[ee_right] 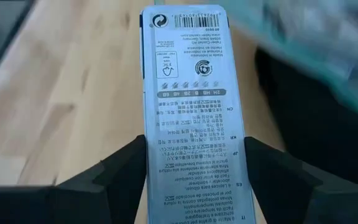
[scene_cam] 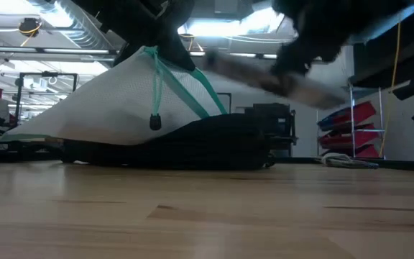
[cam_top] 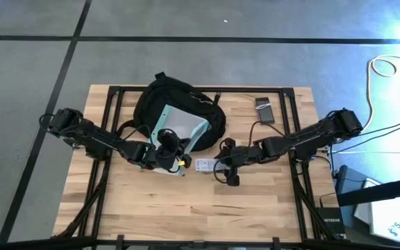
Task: Unpack backpack
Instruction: Put the tin pencil case into the blue zip bag
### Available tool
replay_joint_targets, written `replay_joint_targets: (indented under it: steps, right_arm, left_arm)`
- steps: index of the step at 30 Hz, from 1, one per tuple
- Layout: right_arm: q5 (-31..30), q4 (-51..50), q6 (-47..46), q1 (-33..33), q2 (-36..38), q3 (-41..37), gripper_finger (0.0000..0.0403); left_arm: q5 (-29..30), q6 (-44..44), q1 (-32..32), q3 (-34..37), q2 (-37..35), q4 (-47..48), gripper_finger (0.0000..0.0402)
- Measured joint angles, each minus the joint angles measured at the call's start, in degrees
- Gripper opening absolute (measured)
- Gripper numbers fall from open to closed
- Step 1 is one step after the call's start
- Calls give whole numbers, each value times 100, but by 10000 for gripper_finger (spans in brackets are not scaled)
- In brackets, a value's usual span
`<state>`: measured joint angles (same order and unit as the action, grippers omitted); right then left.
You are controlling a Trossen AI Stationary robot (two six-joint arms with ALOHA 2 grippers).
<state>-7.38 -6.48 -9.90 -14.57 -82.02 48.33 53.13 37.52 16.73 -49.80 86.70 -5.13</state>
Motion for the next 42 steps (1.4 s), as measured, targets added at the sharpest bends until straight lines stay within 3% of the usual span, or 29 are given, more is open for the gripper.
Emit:
replay_joint_targets:
  steps: [8,15,23,28,36,42]
  right_arm:
    - [-347,-432,1170,205,0,516,236]
    - [-367,-1806,1179,1009,-7,901,236]
    - [169,-1945,1175,1658,-91,1002,236]
    - [233,-2327,1304,1849,-621,1383,236]
    - [243,-3142,1470,1880,-1859,2837,236]
    - [198,-3104,1466,1963,-2545,3663,236]
  left_arm:
    - [0,0,0,0,0,0,6]
    - [0,0,0,0,0,-2,6]
    - [0,0,-2,0,0,-4,6]
    - [0,0,-1,0,0,-18,6]
    - [2,-2,-2,2,0,-6,6]
    - [1,-1,0,2,0,39,6]
